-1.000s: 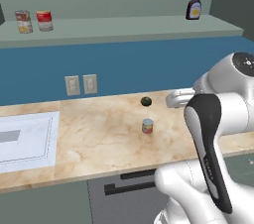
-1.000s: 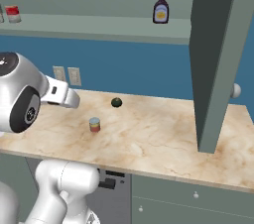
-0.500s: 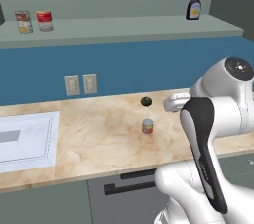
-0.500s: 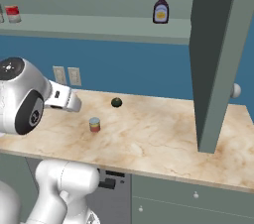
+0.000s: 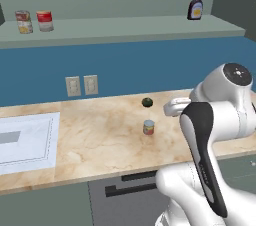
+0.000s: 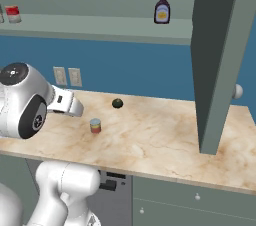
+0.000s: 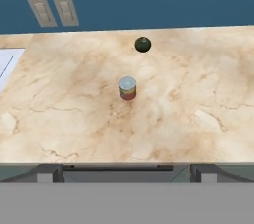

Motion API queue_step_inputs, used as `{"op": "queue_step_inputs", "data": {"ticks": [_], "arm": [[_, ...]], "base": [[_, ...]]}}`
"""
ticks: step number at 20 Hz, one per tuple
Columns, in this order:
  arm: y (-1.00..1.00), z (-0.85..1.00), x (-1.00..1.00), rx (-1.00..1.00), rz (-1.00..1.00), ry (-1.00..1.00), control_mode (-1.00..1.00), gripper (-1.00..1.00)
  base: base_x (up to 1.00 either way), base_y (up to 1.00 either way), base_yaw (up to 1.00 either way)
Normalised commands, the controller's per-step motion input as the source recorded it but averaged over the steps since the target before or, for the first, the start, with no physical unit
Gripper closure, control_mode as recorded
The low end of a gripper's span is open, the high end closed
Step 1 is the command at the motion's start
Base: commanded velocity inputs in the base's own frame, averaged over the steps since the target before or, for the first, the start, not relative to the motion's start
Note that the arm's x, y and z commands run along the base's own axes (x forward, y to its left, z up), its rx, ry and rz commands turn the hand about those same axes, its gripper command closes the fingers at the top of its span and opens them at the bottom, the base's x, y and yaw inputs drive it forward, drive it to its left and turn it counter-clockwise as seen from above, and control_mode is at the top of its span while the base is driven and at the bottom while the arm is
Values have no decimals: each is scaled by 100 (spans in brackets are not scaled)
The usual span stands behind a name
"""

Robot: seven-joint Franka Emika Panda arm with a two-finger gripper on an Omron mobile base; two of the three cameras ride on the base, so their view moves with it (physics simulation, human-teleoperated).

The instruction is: Pick the cans from the counter and place them in their designated side in the cabinet.

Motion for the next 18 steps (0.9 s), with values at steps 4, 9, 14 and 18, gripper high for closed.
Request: {"op": "queue_step_inputs", "data": {"ticks": [4, 9, 14, 18], "arm": [[0, 0, 13, 0, 0, 2, -100, -100], [0, 0, 19, 0, 0, 3, -100, -100], [0, -3, 21, 1, 0, 4, -100, -100], [0, -13, 18, 1, 0, 6, -100, -100]], "base": [[0, 0, 0], [0, 0, 0], [0, 0, 0], [0, 0, 0]]}}
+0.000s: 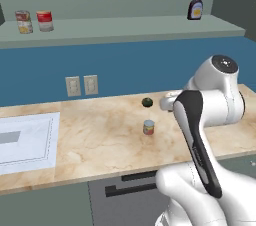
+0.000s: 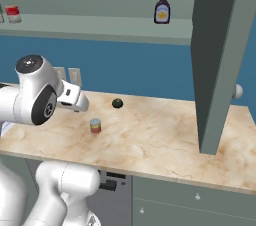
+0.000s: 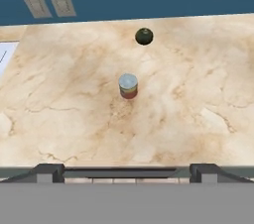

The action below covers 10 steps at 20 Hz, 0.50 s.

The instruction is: Pick the cans from the counter and place them in their designated side in the cabinet.

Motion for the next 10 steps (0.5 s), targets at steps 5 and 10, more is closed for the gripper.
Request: {"op": "queue_step_inputs", "data": {"ticks": [5, 10], "arm": [[0, -15, 16, 1, 0, 6, -100, -100], [0, -16, 15, 1, 0, 4, -100, -100]], "base": [[0, 0, 0], [0, 0, 0]]}}
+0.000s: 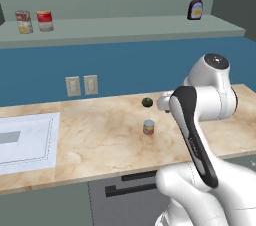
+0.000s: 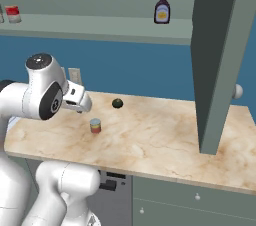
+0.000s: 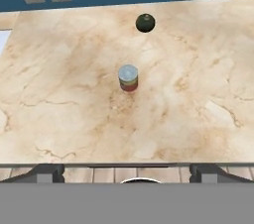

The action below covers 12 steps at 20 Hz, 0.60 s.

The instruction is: Pick the cans from the counter and place them in their designated side in the cabinet.

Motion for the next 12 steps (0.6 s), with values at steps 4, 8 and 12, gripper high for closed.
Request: {"op": "queue_step_inputs", "data": {"ticks": [4, 8, 12], "arm": [[0, -13, 12, 1, 0, 0, -100, -100], [0, -15, 11, 0, 0, 0, -100, -100], [0, -17, 12, 0, 0, -2, -100, -100]], "base": [[0, 0, 0], [0, 0, 0], [0, 0, 0]]}}
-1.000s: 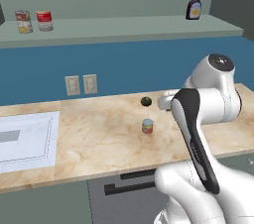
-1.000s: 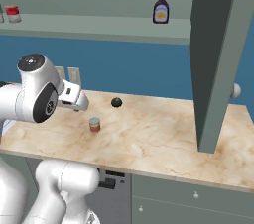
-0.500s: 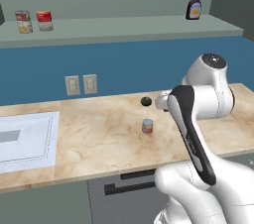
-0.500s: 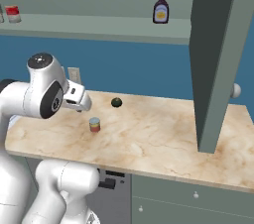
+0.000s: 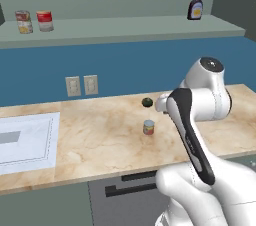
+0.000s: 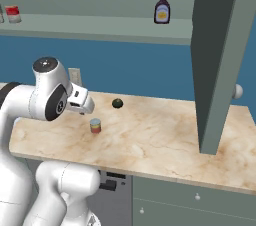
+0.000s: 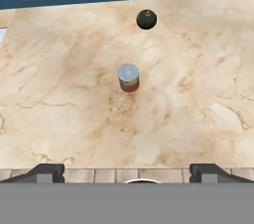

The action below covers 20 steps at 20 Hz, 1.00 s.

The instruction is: Pick the cans from the counter and place them in their designated side in the cabinet.

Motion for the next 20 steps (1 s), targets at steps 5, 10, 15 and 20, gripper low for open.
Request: {"op": "queue_step_inputs", "data": {"ticks": [5, 10, 15, 20], "arm": [[0, -12, 14, 0, 0, -3, -100, -100], [4, -8, 14, 0, 0, -2, -100, -100], [4, -10, 15, -1, 0, -1, -100, -100], [2, -13, 14, -1, 0, 0, -100, -100]], "base": [[0, 0, 0], [0, 0, 0], [0, 0, 0], [0, 0, 0]]}}
